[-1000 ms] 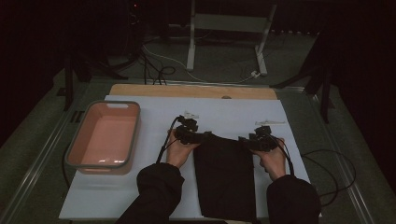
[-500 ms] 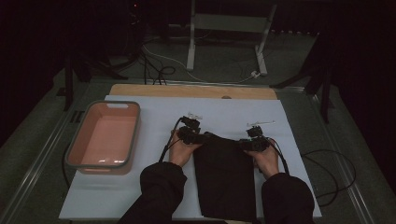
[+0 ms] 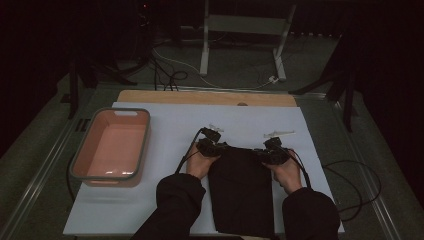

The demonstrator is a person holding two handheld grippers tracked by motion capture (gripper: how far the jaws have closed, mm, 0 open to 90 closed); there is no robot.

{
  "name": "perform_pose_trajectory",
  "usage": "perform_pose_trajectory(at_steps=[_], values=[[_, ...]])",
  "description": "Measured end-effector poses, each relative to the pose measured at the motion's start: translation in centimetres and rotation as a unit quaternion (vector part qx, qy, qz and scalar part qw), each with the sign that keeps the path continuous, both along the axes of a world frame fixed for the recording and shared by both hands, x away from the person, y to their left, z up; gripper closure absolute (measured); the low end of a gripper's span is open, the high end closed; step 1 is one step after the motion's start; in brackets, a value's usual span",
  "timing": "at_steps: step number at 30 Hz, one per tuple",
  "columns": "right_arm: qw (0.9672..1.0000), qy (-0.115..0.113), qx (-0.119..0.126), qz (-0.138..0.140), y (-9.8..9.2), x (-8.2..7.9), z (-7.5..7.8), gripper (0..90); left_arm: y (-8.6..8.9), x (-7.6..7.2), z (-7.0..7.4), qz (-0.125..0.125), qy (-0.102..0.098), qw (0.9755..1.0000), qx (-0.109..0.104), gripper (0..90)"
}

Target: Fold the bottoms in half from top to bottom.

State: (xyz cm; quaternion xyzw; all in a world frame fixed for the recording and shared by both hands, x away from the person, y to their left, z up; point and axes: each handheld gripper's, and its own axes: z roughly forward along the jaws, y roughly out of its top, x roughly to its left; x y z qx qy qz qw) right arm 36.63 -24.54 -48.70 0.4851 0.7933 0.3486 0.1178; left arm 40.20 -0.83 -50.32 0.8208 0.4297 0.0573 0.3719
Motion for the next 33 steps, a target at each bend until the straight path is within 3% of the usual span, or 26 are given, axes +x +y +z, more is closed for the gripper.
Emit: perform_pose_trajectory(at_steps=[5,13,19,33], values=[[0.9999,-0.010,0.001,0.003,-0.4,-0.5,0.7,82.8,0.1,-0.7,1.2,-0.009,-0.019,0.9997,-0.012,88.6],[0.9996,-0.026,-0.001,0.009,-0.9,-1.7,1.6,82.9,0.3,-2.0,2.6,-0.023,-0.035,0.9986,-0.032,88.6],[0.9992,-0.036,-0.002,0.018,-0.9,-2.9,2.3,82.8,1.0,-3.0,3.4,-0.028,-0.033,0.9969,-0.066,88.7],[0.9979,-0.054,0.005,0.037,-1.0,-5.4,2.8,82.8,1.8,-5.2,4.3,-0.051,-0.044,0.9940,-0.086,88.7]])
